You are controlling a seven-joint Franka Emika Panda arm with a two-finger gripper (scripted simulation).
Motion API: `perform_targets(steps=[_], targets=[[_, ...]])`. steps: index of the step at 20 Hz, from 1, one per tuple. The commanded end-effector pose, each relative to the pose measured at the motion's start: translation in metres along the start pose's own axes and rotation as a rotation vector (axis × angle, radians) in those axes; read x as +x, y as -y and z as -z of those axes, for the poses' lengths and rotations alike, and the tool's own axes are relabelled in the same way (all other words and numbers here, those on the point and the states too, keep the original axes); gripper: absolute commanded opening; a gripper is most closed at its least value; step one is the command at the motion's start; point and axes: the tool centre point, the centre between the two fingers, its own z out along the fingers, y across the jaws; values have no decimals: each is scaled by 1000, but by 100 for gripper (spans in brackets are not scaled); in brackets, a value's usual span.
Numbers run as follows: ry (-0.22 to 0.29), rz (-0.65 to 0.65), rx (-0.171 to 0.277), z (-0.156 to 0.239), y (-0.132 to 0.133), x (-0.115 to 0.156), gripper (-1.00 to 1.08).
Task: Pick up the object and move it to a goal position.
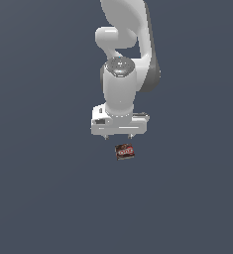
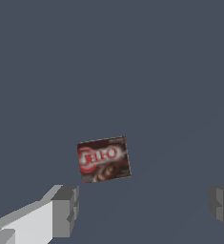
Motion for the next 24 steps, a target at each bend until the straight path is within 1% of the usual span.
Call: perform_targets(steps=[1,4,9,15,19,24], targets=[[0,0,0,0,0,0,100],[-6,0,6,2,4,3,100],[-30,7,31,8,18,12,100],[-30,1,31,8,19,12,100],[-28,-30,33,5,20,12,100],[-23,-98,35,-1,21,11,100]])
